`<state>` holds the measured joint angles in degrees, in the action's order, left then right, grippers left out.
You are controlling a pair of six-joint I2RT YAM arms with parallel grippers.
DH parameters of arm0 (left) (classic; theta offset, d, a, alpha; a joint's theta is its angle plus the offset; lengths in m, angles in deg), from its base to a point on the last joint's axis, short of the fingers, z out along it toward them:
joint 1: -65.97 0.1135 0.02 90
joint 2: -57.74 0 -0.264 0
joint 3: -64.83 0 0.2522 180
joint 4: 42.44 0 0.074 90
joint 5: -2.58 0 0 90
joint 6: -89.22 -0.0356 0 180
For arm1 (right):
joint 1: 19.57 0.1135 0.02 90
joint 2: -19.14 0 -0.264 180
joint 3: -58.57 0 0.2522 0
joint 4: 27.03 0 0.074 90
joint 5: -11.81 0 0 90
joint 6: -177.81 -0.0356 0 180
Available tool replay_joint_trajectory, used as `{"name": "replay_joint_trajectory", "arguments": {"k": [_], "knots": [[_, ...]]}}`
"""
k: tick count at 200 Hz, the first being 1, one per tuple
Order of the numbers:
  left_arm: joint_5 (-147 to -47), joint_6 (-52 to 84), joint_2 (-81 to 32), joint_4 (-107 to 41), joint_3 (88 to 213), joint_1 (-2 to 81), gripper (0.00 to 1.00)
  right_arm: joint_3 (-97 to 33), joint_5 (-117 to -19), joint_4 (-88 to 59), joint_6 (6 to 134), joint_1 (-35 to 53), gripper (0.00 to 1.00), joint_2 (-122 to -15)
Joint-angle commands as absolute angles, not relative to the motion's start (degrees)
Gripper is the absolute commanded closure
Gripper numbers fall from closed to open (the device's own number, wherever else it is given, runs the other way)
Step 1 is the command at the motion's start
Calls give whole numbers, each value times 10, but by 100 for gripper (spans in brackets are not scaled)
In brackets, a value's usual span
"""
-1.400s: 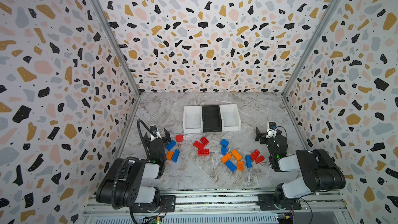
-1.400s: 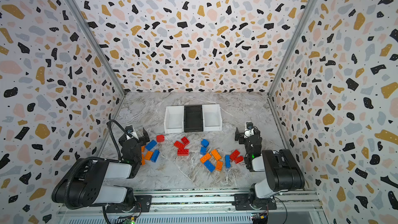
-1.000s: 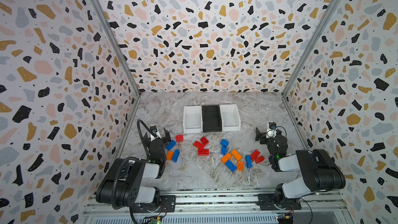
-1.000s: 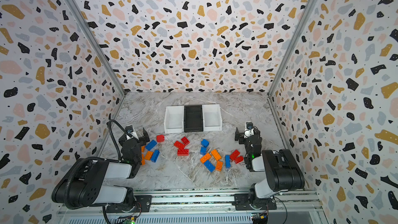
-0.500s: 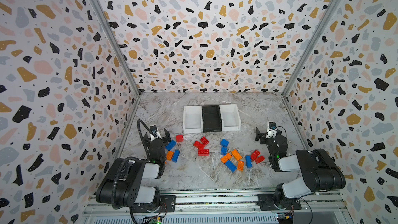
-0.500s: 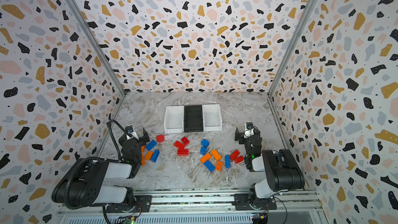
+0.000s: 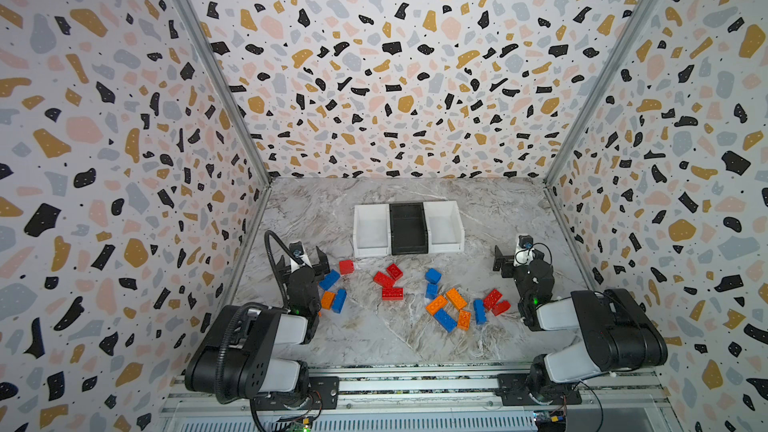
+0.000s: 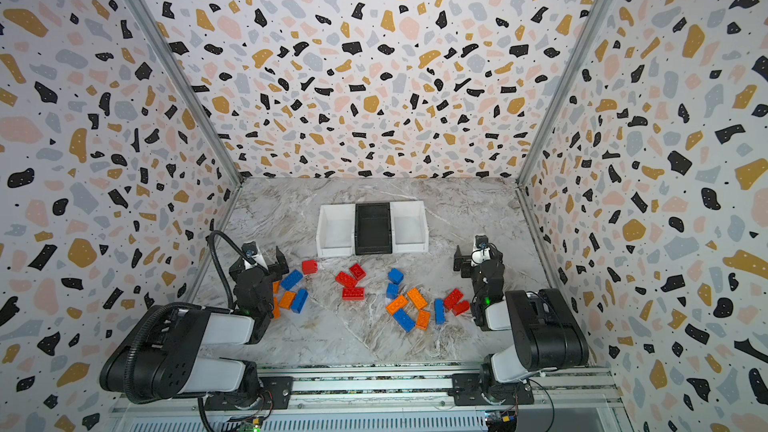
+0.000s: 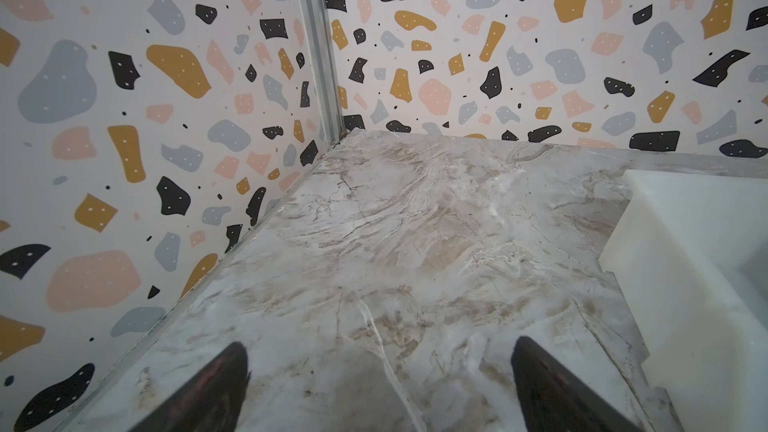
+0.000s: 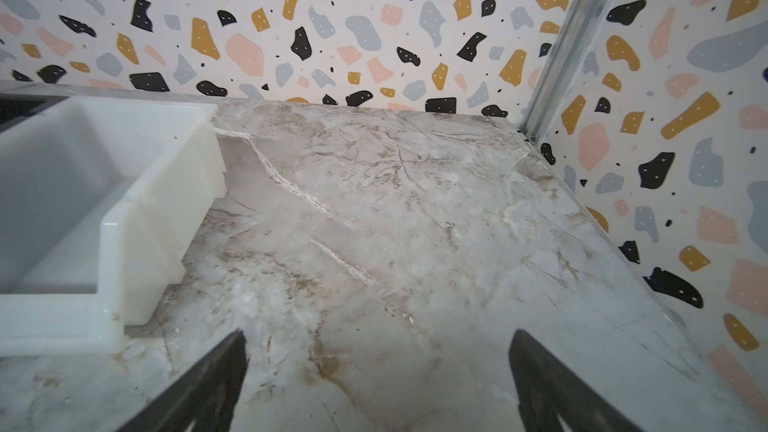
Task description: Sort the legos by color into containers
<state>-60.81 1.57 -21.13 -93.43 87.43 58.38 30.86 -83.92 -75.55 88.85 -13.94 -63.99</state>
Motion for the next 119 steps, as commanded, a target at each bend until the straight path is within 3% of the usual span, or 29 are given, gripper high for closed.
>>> {"name": "replay_joint_trajectory", "arguments": {"k": [1,26,52,89,119], "knots": [[-613,12,-155,-852,921,586,0,225,-910,-605,881,-114,1,-573],[-575,16,-94,-768,953,564,0,127,-974,-434,807,-76,1,-546],[-568,48,-27,-708,971,516,0,25,-979,-244,736,-47,1,-562],[-538,83,39,-633,974,375,0,-20,-981,-105,717,18,0,-567],[-498,119,67,-622,941,222,0,-21,-893,-55,685,76,13,-567]]}}
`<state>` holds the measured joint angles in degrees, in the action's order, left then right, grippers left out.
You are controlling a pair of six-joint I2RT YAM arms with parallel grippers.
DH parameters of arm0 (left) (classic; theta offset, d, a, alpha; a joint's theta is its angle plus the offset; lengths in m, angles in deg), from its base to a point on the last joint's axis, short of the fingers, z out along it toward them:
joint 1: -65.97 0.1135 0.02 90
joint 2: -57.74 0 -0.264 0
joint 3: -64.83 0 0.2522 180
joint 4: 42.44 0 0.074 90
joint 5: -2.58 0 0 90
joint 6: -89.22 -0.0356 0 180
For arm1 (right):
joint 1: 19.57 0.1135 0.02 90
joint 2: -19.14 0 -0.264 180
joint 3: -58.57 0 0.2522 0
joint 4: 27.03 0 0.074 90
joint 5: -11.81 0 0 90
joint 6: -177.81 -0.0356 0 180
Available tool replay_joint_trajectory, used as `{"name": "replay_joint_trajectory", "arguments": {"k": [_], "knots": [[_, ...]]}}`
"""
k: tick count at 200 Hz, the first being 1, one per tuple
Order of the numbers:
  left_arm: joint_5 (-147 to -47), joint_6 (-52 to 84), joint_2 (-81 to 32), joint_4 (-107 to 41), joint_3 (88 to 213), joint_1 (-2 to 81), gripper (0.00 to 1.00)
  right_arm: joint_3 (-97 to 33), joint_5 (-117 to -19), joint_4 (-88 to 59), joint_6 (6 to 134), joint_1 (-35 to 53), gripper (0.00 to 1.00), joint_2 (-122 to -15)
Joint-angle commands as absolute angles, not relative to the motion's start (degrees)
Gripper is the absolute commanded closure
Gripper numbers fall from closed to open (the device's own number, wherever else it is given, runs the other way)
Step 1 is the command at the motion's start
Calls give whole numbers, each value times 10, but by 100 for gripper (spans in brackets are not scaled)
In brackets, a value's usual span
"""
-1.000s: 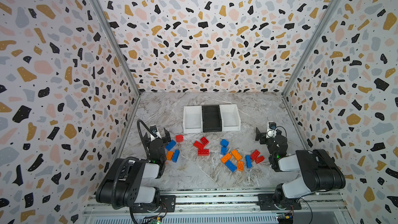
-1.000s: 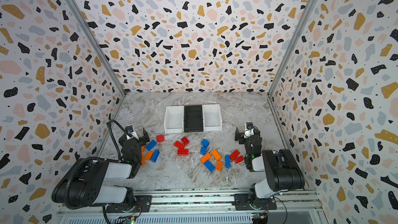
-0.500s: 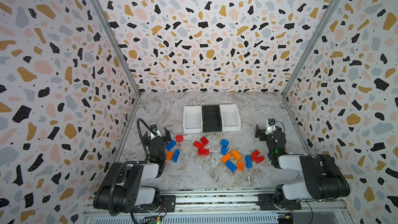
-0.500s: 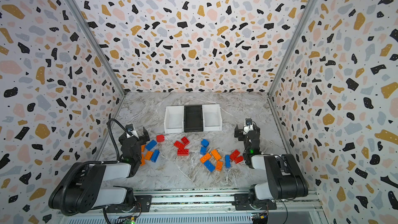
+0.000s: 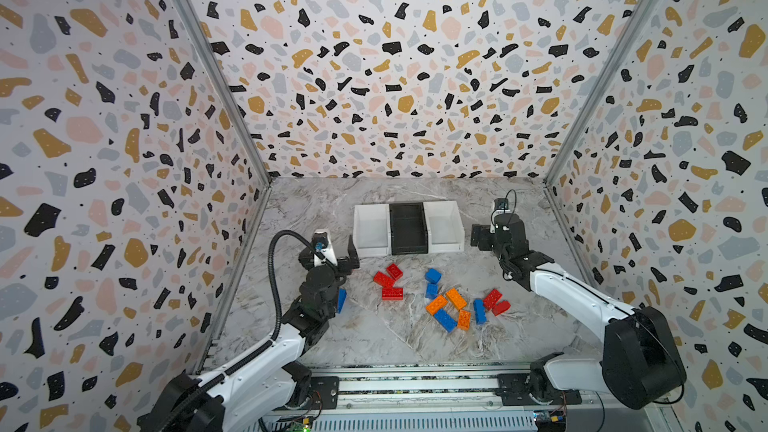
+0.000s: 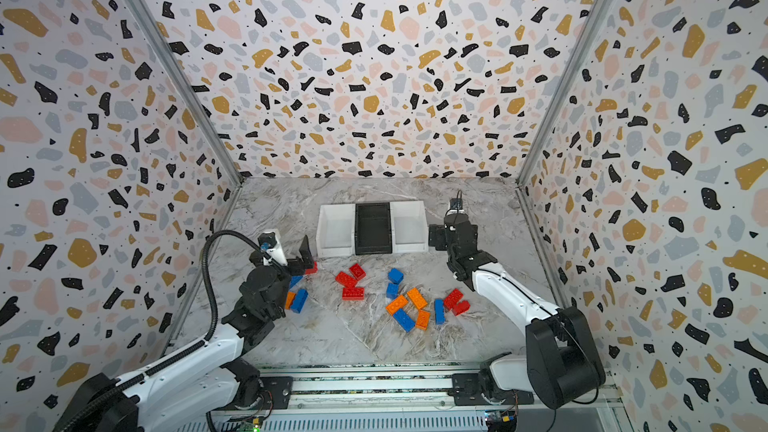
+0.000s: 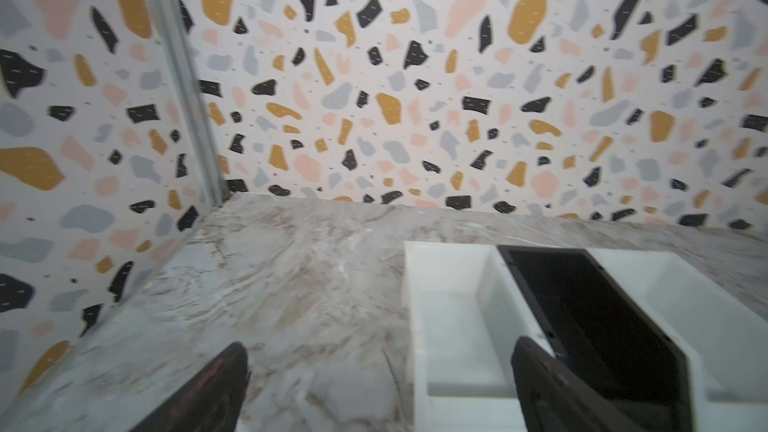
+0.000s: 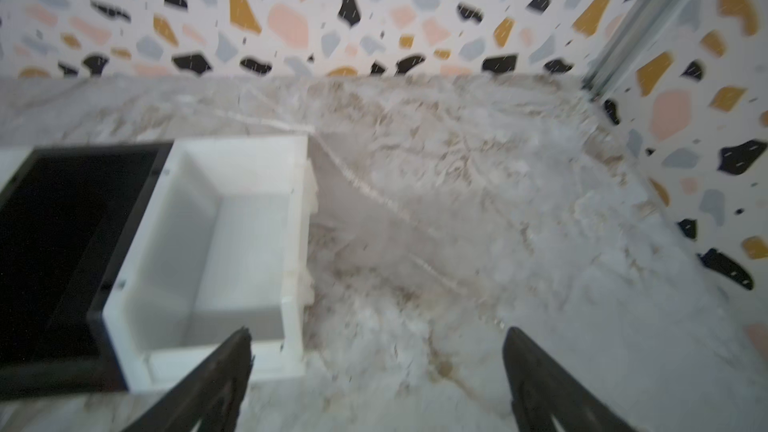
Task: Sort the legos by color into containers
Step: 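Lower the right gripper onto a small blue brick while the left gripper reaches forward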
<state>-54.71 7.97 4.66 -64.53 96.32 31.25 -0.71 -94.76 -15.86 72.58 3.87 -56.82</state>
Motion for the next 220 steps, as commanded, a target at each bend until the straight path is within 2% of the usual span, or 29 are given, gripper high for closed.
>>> {"name": "replay_joint_trajectory", "arguments": {"k": [1,26,51,110,176,220], "knots": [[-493,120,67,-622,939,217,0,-21,-890,-54,685,81,14,-567],[-386,120,72,-609,918,78,0,-24,-872,-58,683,146,16,-584],[-334,132,57,-553,934,12,0,-40,-827,-60,695,166,21,-626],[-361,142,60,-521,955,6,0,-97,-764,-35,732,192,32,-711],[-367,138,65,-506,956,6,0,-119,-735,-18,743,204,34,-760],[-370,133,65,-505,961,6,0,-145,-748,9,749,204,46,-802]]}}
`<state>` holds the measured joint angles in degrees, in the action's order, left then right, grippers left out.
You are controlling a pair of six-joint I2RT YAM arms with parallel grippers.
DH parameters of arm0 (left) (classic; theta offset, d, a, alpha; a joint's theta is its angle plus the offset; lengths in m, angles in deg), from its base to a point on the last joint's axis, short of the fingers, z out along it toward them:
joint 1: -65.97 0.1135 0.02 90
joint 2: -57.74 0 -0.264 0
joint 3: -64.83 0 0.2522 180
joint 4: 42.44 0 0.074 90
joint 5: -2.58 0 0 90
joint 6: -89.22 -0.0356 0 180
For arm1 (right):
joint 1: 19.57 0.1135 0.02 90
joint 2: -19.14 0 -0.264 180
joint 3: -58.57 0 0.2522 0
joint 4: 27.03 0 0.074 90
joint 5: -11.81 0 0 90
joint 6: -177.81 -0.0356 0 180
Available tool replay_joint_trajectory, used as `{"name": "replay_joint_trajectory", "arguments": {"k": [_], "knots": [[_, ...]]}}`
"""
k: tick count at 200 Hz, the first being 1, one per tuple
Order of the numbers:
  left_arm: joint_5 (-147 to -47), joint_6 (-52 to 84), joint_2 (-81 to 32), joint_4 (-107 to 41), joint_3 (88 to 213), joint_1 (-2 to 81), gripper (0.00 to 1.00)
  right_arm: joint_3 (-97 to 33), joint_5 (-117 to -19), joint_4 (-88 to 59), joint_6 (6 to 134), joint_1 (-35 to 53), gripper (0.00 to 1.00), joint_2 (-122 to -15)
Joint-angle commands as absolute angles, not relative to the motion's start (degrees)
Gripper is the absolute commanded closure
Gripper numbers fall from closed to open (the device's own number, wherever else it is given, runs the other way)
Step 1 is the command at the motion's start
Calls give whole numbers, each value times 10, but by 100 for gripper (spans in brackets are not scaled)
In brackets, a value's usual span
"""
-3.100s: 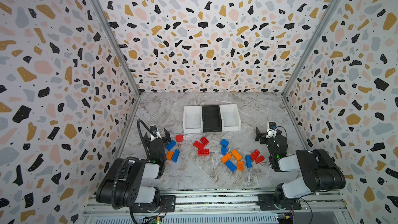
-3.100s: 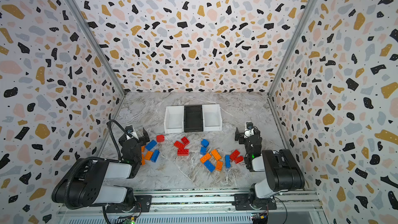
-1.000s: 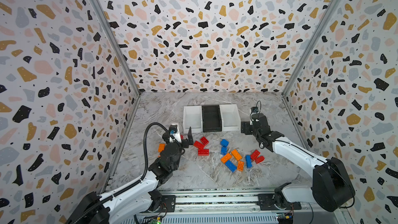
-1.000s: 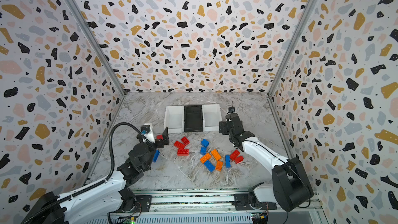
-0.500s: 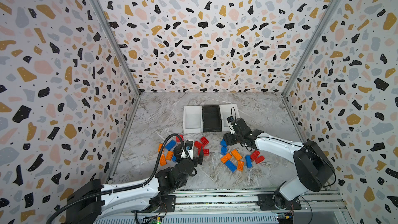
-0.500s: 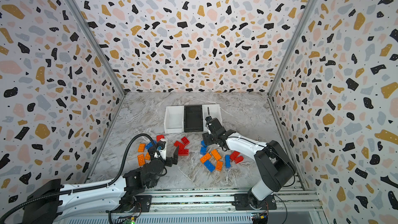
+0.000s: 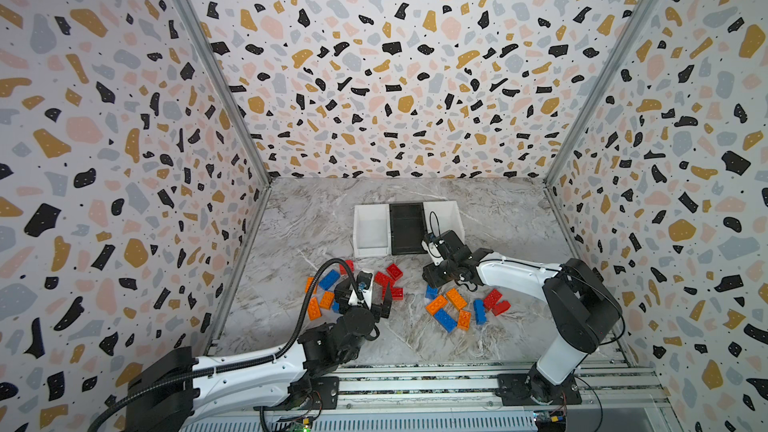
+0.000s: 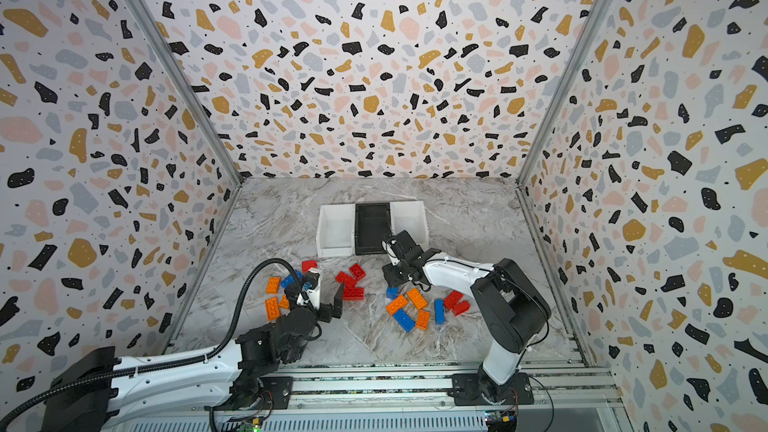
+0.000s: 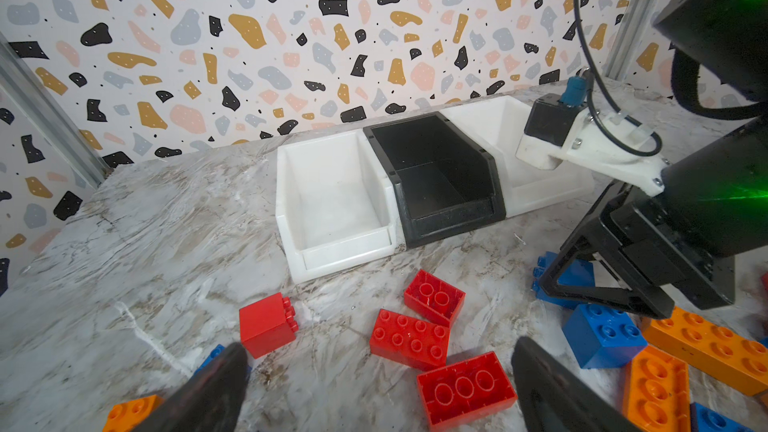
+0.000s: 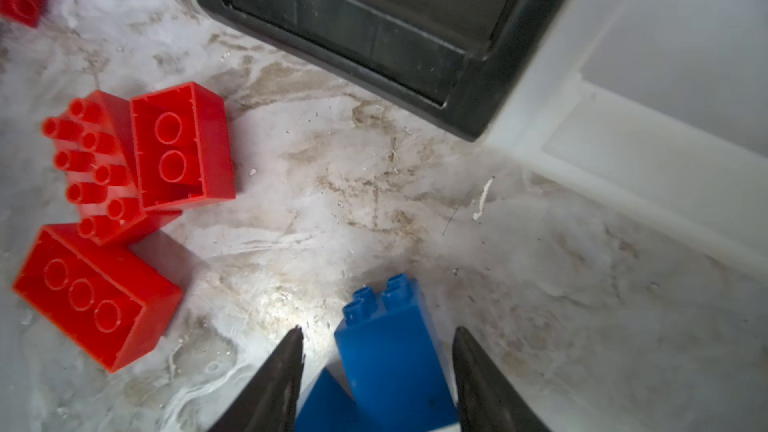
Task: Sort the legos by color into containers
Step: 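Lower the right gripper onto a small blue brick while the left gripper reaches forward, then carry the blue brick with the right gripper into the white bin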
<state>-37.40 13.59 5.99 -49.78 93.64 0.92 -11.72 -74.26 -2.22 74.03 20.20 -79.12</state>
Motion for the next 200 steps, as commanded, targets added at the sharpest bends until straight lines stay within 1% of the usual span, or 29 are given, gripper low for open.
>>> {"name": "replay_joint_trajectory", "arguments": {"k": [1,34,55,65,89,126,144,173,200], "knots": [[-370,133,65,-505,960,6,0,-145,-749,10,748,204,46,-803],[-372,136,72,-497,961,6,0,-164,-762,25,749,204,51,-820],[-370,138,76,-492,959,6,0,-171,-779,31,749,204,60,-824],[-369,137,77,-489,961,6,0,-174,-788,32,749,205,62,-818],[-377,130,76,-468,979,5,0,-194,-807,45,749,204,63,-789],[-375,119,71,-445,1018,6,0,-266,-827,84,771,199,63,-765],[-385,115,65,-456,1030,6,0,-302,-835,89,786,178,63,-777],[-417,108,40,-473,1053,6,0,-349,-821,77,786,126,62,-816],[-421,106,23,-470,1079,6,0,-372,-786,52,767,86,62,-845]]}}
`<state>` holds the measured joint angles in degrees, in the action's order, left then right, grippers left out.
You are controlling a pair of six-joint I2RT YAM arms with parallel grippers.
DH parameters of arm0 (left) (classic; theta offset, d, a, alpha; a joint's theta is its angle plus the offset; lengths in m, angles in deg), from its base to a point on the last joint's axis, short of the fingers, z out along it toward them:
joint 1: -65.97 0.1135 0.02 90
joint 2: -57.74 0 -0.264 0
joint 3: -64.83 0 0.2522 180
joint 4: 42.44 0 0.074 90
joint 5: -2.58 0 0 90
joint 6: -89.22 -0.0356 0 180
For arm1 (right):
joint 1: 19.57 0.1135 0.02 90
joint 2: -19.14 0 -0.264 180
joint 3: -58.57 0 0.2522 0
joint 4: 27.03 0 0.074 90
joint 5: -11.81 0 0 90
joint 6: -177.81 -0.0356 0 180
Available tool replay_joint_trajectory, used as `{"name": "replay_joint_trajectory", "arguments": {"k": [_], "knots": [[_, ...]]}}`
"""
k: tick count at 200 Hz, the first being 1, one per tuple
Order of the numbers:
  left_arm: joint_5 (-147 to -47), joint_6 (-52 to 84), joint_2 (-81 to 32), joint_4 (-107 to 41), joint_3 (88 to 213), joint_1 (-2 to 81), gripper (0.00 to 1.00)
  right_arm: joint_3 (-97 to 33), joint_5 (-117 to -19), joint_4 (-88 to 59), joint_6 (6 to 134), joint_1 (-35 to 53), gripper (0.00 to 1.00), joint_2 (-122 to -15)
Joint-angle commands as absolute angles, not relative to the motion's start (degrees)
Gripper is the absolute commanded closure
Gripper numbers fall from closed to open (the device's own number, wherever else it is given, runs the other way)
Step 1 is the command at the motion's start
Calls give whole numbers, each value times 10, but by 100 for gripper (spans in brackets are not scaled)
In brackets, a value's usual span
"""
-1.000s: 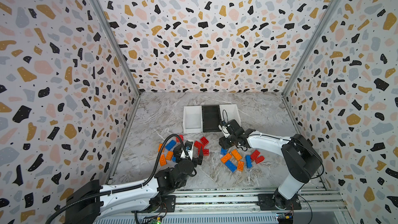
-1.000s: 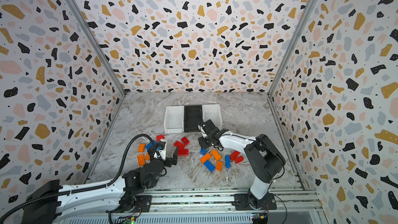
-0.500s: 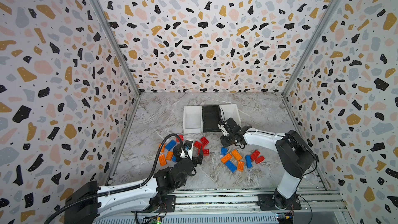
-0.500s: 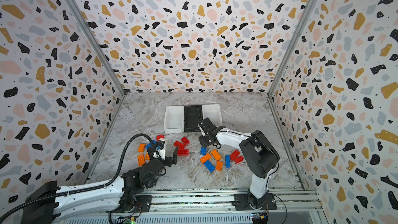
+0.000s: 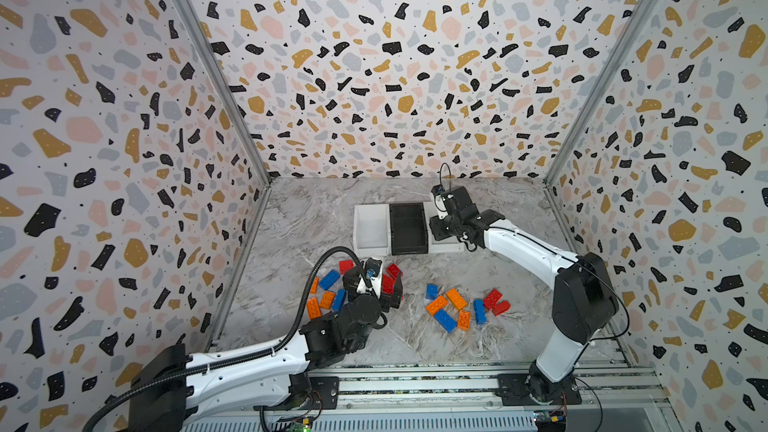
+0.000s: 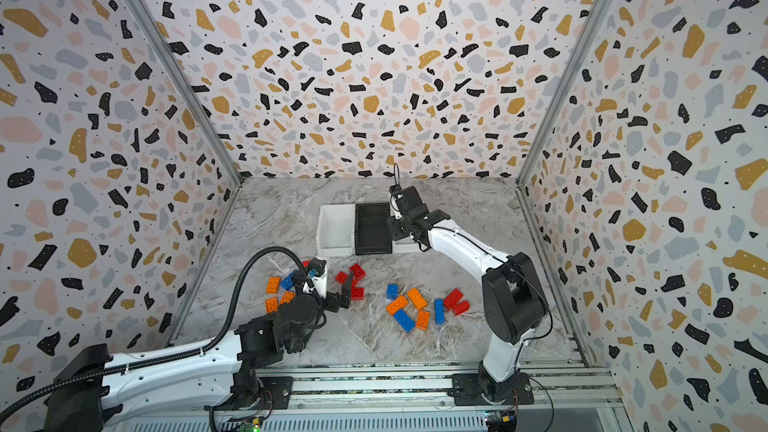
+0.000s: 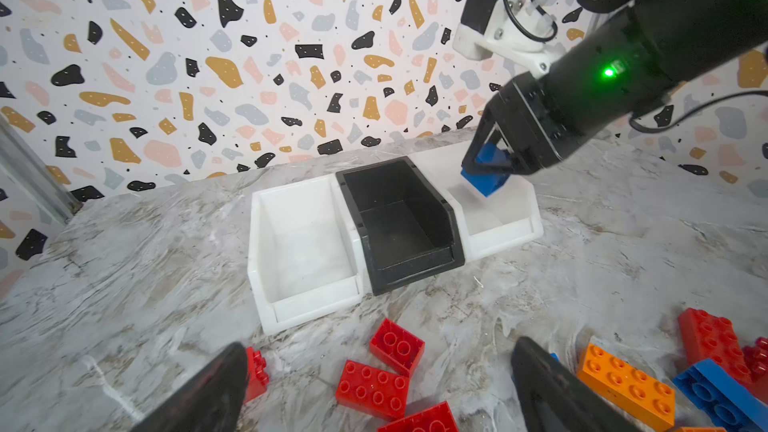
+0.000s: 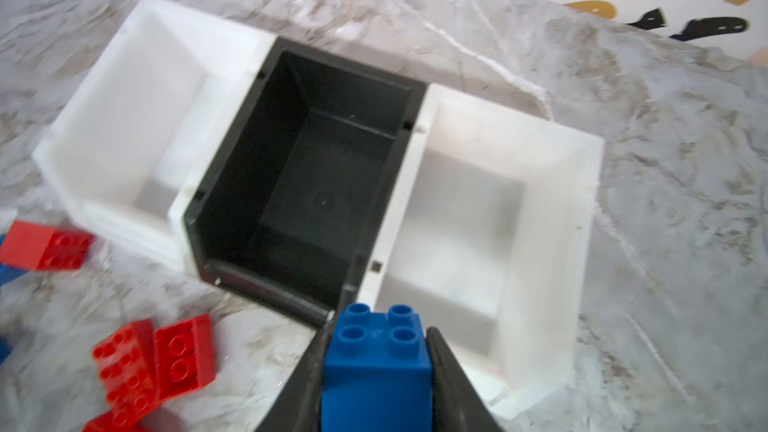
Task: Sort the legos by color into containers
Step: 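Carry the blue brick with the right gripper into the white bin, then lower the right gripper onto another small blue brick and grasp it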
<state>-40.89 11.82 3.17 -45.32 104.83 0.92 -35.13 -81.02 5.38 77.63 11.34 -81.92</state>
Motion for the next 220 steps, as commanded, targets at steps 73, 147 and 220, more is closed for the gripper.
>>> {"name": "replay_joint_trajectory", "arguments": {"k": [73,147,220], "knots": [[-415,130,23,-474,1090,6,0,-432,-761,46,757,61,51,-915],[-446,140,57,-517,1056,6,0,-338,-766,62,733,89,31,-785],[-501,177,36,-508,1033,6,0,-53,-772,19,601,198,23,-592]]}}
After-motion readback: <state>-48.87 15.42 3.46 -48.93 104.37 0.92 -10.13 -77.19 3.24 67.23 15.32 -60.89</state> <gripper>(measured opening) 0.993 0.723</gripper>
